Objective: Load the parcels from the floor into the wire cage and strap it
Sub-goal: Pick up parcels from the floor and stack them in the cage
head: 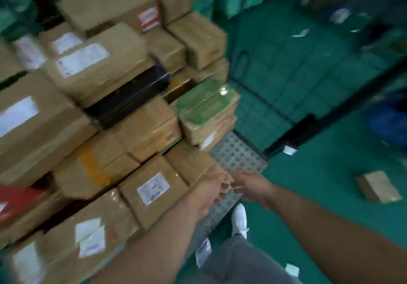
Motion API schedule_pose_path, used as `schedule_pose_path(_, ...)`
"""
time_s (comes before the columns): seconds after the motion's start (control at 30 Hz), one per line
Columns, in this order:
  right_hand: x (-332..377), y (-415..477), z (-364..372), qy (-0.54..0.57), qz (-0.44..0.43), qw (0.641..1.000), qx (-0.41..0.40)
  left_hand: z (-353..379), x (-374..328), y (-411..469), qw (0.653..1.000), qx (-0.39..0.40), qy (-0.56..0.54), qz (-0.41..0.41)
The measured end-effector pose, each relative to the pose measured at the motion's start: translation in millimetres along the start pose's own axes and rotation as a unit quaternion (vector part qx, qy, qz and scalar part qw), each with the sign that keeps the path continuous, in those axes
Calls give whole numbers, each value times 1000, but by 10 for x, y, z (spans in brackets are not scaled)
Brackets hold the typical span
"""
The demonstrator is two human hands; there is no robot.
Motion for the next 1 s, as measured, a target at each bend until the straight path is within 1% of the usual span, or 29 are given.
schedule_pose_path(0.1,-429,-387,-675,98,20,989,-105,619,-215,-28,992,57,107,42)
schedule_pose_path(0.2,-1022,-739,-1279,192,32,966,-170,1350,-271,-134,975,100,186,72)
schedule_pose_path(0.27,-1430,-981,-1604,255,46,944,-202,1837,-260,-252,961,129,230,77)
schedule_pose_path(0.37,-2042,-1337,-2002,328,66,898,-286,2560,-179,-433,935,176,297,81)
schedule_pose_path(0.5,-2700,-1716,-2433,392,73,858,-324,3536,-14,-622,899,220,369,86)
schedule_pose_path(0.67,-3593,-2074,-3221,433,73,826,-354,4949,286,-867,869,251,415,97)
schedule_pose_path(0.7,-3771,-2151,-3454,437,73,822,-358,5266,348,-890,868,254,416,97)
schedule_pose_path(0.87,-4276,-2464,-4338,434,64,812,-384,6212,457,-911,866,253,423,87)
schedule_pose_path(1.0,-4517,-2523,-5093,432,62,806,-401,6792,278,-892,869,248,417,95)
Point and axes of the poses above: each hand's wrist, its own y-axis towards the middle knuckle, its own z-axis out of the palm, x = y × z, the point moved 2 cm from there along y, towards the middle knuckle, and after that the axes turned 4 degrees about -x, right-handed, at the moved point
